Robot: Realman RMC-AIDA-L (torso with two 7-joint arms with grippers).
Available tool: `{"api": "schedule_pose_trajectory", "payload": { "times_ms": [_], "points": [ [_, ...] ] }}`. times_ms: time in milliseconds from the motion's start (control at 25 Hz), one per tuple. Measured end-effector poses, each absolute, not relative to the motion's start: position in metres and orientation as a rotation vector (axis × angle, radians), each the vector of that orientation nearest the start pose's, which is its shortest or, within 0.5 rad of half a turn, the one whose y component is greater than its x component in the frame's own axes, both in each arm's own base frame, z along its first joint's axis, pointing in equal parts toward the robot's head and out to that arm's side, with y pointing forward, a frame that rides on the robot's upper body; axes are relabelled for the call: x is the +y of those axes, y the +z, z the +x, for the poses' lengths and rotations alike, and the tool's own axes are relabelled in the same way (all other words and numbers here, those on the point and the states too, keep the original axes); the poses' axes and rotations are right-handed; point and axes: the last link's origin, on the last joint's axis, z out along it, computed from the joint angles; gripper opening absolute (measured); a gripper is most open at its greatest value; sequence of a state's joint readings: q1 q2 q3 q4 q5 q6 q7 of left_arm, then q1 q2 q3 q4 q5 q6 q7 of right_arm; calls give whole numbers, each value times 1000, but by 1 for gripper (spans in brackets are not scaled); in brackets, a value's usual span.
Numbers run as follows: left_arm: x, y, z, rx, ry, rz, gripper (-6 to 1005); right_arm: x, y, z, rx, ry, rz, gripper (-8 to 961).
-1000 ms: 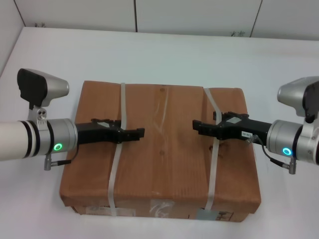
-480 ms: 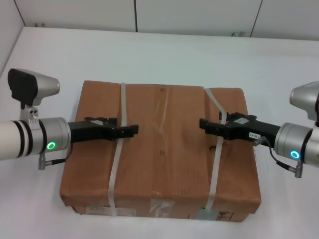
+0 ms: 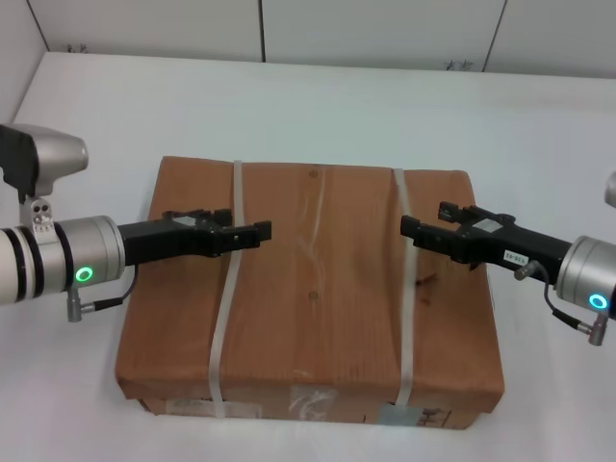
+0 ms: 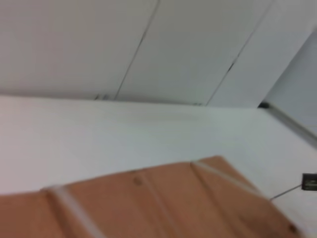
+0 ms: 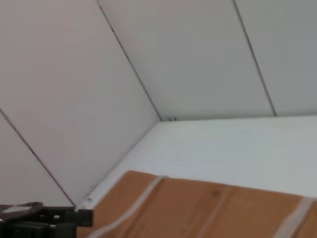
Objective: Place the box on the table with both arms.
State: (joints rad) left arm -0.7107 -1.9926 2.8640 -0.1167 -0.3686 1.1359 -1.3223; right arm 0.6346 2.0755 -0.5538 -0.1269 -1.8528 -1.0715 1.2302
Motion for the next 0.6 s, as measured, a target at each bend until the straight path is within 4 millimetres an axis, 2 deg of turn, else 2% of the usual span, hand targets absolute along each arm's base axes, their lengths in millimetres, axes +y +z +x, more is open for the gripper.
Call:
{"api": "schedule_pose_trajectory", "payload": {
  "times_ms": [160,280,600],
  "points": [
    [349,-41,-295,-1056,-707,-2452,843,338,-64,285,985,808,-2374,887],
    [340,-32,-287,-961,-829,-2493,843,329,-53,274,828,933,-2418,887],
    [307,4,-264,-566,-1145,-2674,843,303,-23,242,363,1113,-2709,886]
  ]
}}
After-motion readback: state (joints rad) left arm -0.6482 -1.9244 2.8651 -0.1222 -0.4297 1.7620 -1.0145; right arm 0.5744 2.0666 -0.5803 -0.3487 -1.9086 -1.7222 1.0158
